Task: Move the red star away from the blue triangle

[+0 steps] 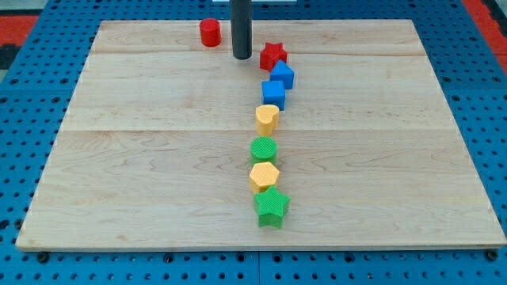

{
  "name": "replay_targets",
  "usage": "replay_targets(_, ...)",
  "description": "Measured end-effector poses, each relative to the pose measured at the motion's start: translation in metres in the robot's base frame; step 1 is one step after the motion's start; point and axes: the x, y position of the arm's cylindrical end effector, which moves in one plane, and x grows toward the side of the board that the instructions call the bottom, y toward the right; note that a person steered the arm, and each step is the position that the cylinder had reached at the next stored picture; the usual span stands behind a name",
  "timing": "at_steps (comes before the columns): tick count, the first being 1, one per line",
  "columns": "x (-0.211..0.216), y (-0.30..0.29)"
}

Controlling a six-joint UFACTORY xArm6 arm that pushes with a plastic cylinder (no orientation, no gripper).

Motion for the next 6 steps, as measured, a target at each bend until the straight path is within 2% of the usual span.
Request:
replay_targets(1, 0.002, -0.033)
replay_targets(2, -0.029, 0.045)
replay_targets(3, -0.015, 0.093)
replay_targets(4, 0.021, 0.072)
replay_targets(5, 0.034, 0.051)
replay_targets(6, 0.024, 0.060)
